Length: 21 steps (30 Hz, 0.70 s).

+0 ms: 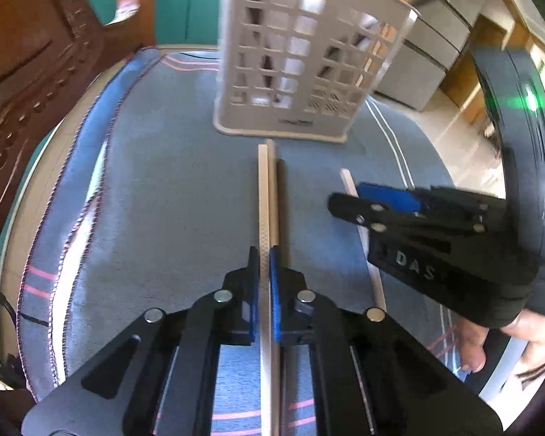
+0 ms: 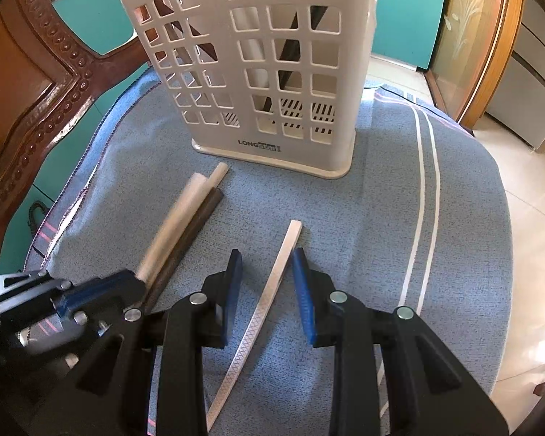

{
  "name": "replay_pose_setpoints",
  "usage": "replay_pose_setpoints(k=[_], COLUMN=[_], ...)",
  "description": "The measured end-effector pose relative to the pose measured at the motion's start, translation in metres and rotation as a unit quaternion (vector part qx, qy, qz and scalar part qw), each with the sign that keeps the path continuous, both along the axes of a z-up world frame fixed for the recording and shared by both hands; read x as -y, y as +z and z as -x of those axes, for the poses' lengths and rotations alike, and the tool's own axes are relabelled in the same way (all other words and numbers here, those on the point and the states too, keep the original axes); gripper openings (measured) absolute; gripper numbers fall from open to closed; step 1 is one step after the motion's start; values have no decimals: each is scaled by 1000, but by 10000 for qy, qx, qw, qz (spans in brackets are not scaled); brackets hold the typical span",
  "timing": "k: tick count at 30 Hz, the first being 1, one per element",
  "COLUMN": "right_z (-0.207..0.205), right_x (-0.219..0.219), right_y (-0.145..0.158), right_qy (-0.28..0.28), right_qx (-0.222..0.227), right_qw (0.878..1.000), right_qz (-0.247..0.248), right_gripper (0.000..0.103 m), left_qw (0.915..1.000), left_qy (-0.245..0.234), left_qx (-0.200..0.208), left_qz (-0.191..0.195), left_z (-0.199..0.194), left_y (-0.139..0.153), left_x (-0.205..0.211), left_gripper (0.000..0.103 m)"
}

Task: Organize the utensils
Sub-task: 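Close the left tool on a cream chopstick while the right tool aligns over another cream chopstick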

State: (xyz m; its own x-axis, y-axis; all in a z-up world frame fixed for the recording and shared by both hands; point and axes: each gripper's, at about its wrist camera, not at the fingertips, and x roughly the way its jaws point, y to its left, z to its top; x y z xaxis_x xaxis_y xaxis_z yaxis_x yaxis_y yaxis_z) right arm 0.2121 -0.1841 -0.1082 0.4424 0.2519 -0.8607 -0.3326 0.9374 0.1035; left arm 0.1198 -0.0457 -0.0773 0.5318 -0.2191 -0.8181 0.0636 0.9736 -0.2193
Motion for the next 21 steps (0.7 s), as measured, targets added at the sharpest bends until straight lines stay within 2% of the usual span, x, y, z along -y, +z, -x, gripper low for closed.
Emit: replay_pose_setpoints(k=[6,9,17,21], right_z=[0,0,3,5], right_x=[-1,-3,-17,-19], right_y=[0,-1,-3,-3], right_qy=[0,-11,-29,-26], right_qx=[19,38,158,204], right_qw=[10000,10000,9995,9993], right_qz=[29,56,259,321], right_gripper=[29,29,29,29], left_qw=[9988,9972,9964,9962], left_qy=[478,733,722,743], left_qx=[25,-67,-201,-197], left_qz=[34,-139,-403,-401], left_z=[-2,-3,-7,-7], left_y=[2,-3,-11,-11], left_x=[-24,-27,-31,-27], left_gripper=[7,7,7,7])
